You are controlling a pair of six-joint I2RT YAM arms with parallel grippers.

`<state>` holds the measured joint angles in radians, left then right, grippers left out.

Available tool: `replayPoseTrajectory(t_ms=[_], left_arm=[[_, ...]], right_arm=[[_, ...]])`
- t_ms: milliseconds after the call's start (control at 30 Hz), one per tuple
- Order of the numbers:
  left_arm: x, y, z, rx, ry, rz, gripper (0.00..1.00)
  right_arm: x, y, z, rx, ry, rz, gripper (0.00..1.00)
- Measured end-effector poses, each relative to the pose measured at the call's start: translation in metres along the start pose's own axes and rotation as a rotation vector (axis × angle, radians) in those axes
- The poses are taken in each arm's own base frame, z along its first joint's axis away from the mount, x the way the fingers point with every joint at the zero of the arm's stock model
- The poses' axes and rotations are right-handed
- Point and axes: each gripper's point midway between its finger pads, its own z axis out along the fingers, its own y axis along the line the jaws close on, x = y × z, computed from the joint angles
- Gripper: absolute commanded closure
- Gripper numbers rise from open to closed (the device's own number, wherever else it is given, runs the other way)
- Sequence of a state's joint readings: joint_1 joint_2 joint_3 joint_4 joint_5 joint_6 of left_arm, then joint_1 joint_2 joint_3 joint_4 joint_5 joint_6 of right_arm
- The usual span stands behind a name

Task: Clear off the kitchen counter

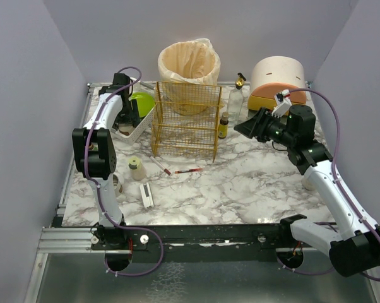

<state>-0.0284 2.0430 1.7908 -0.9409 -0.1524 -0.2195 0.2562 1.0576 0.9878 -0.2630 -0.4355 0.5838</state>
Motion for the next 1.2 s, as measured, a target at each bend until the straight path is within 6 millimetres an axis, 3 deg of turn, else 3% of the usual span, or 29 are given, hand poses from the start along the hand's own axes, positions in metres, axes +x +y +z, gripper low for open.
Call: replayPoseTrajectory(t_ms=[367,500,567,833,1000,1133,1200], left_arm=[[0.001,0.001,0.001,-0.005,0.0,0.0,0.24],[0.0,0.002,0.001,-0.009,-0.001,0.0,0.18],[-0.001,0.002,0.0,-0.011,-0.003,0.0,0.11],[-0.009,0.002,-0.014,-0.008,-0.025,-0.004,0.09],[-0.024,0.002,-0.034,0.004,-0.076,-0.014,0.06],[-0.041,0.003,-0.069,0.024,-0.164,-0.03,0.04],[-0.051,0.006,-0.106,0.045,-0.251,-0.049,0.04]], right_arm=[[0.0,0.0,0.0,0.001,0.002,-0.001,0.4],[0.001,-0.001,0.002,0.002,0.006,0.001,0.4],[0.001,-0.002,0.002,0.003,0.007,0.002,0.4],[0.001,-0.002,0.002,0.002,0.008,0.001,0.4],[0.002,-0.002,0.002,0.002,0.008,-0.003,0.4],[0.002,-0.002,0.002,0.002,0.008,-0.006,0.4],[0.002,-0.002,0.002,0.002,0.008,-0.006,0.4]])
